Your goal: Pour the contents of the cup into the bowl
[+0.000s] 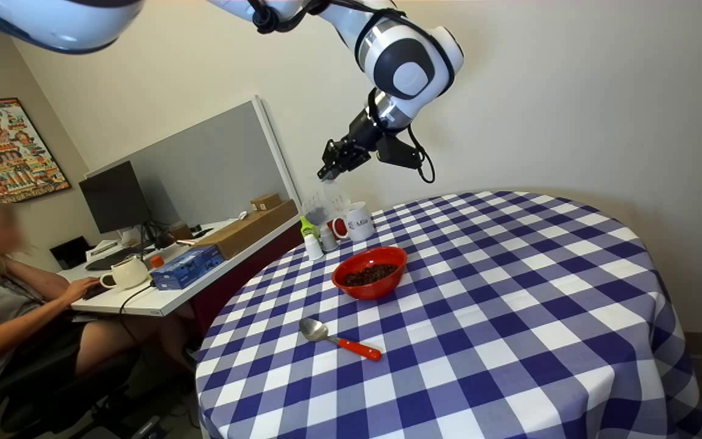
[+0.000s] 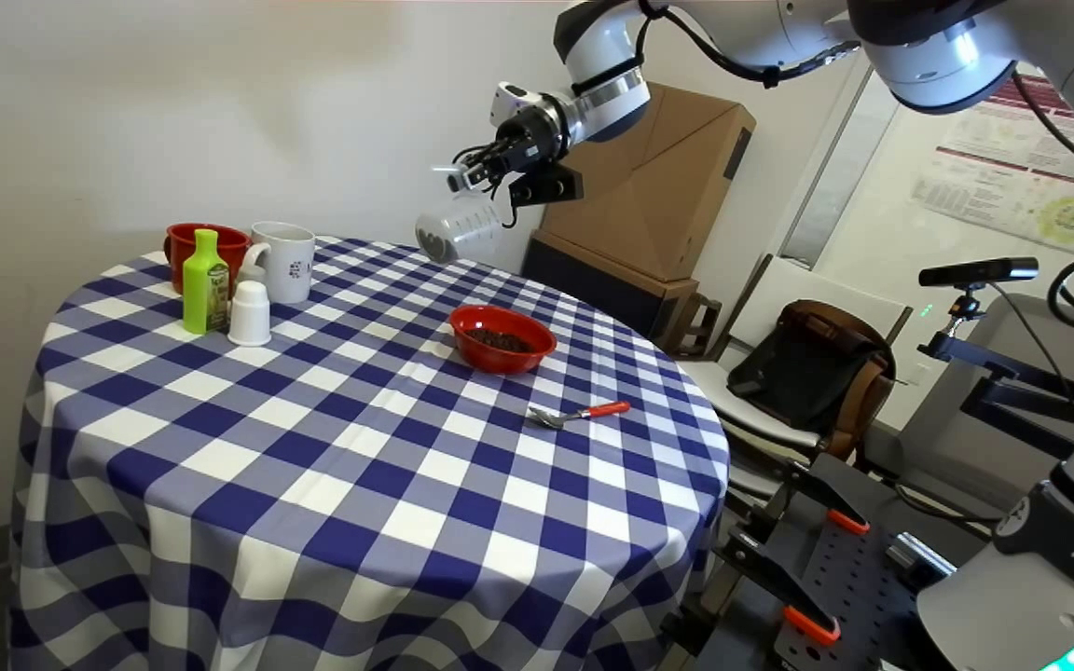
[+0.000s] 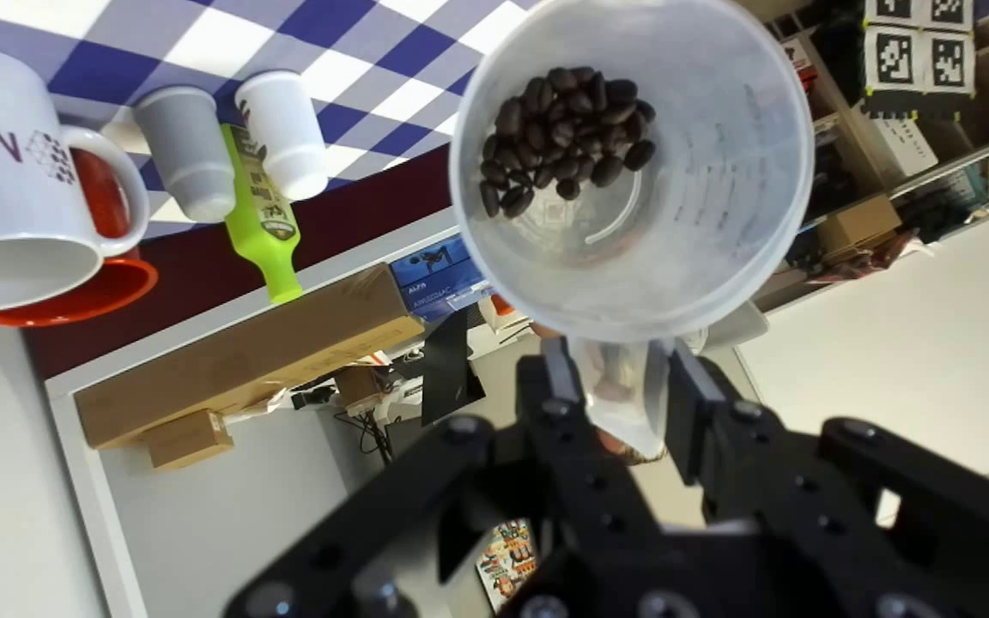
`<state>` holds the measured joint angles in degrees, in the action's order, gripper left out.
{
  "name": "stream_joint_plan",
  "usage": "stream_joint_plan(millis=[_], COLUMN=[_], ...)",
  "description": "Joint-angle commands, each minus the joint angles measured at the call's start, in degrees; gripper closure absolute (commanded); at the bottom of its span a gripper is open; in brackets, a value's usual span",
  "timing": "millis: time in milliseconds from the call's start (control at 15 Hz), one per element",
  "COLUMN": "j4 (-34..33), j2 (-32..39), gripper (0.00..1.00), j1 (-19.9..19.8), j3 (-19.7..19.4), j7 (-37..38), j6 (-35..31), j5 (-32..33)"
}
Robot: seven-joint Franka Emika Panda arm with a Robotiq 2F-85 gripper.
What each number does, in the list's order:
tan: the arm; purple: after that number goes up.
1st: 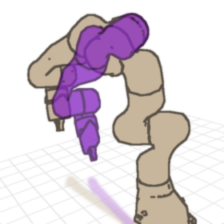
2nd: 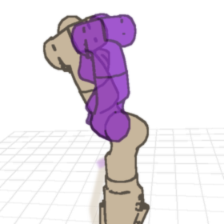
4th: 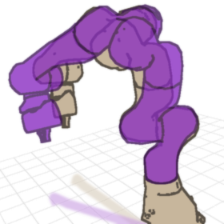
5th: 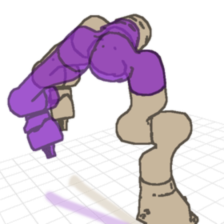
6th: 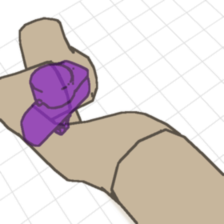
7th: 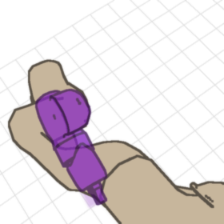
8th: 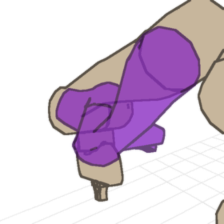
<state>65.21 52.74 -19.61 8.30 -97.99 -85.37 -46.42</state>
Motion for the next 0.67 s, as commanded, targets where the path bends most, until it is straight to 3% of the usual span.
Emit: stream_joint_plan(millis=[0, 600], j4=[-5.04, -11.12], j2=[3.76, 9.84], gripper=[0.92, 0.92], j1=[-0.50, -5.13], j3=[0.09, 0.51], j7=[1.75, 6.88], j6=[2.65, 11.57], j5=[-2.96, -11.70])
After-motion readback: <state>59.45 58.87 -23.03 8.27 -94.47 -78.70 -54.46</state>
